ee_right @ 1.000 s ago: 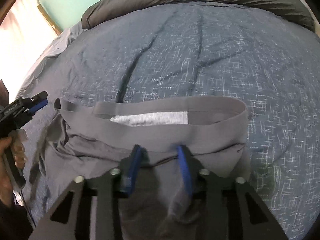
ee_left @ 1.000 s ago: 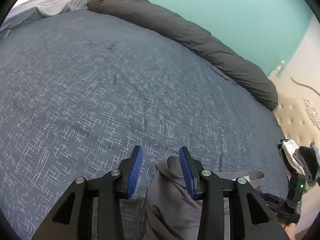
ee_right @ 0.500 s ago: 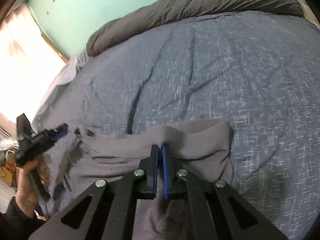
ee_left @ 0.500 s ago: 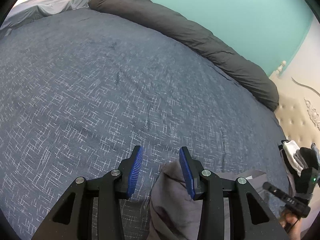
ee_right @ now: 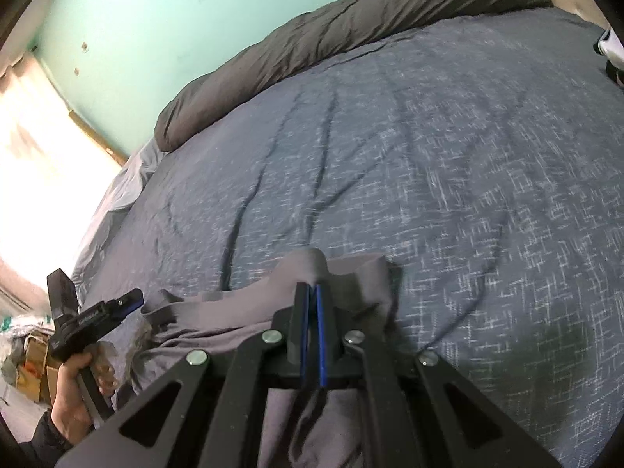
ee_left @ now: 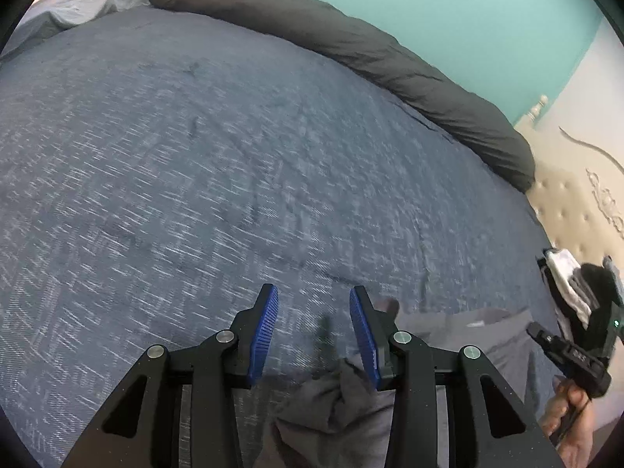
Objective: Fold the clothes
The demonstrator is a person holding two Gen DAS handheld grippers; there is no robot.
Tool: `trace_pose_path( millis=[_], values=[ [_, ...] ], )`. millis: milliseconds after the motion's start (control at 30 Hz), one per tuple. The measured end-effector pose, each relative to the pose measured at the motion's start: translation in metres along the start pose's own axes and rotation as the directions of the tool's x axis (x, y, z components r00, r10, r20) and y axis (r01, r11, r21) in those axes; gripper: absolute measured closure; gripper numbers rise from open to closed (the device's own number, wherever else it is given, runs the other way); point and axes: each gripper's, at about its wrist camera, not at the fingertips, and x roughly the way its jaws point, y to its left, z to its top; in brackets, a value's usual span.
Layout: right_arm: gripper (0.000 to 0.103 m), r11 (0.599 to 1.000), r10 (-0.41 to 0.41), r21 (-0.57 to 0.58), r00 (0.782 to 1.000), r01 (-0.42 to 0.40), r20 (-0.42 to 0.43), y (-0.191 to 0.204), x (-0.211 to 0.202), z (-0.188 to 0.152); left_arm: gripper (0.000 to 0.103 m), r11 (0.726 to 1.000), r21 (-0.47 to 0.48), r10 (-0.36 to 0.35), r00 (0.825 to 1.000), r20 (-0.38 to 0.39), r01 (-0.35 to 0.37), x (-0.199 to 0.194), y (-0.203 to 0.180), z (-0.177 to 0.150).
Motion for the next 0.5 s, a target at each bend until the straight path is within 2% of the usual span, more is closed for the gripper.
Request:
trace_pose_path(
  millis=[167, 333, 500],
  values=[
    [0.100, 0.998, -0.032, -0.051, 0.999, 0.031, -0.018, 0.012, 0.011, -0.001, 0.061, 0.997, 0.056, -0.046, 0.998, -0.036, 0.048, 0.003, -0.014, -0.004],
    [0.100, 0.998, -0.055, 0.008, 0.998, 0.055, -0.018, -0.011, 0.008, -0.002, 0.061, 0.995, 0.073, -0.060, 0.995, -0.076, 0.065, 0.007, -0.017, -0.009],
    [0.100, 0.999, -0.048, 0.016, 0.998, 0.049, -0.028, -0.009, 0.010, -0.004, 0.063, 0.987, 0.131, -0.077, 0.986, -0.151, 0.097, 0.023, -0.034, -0.019]
  ],
)
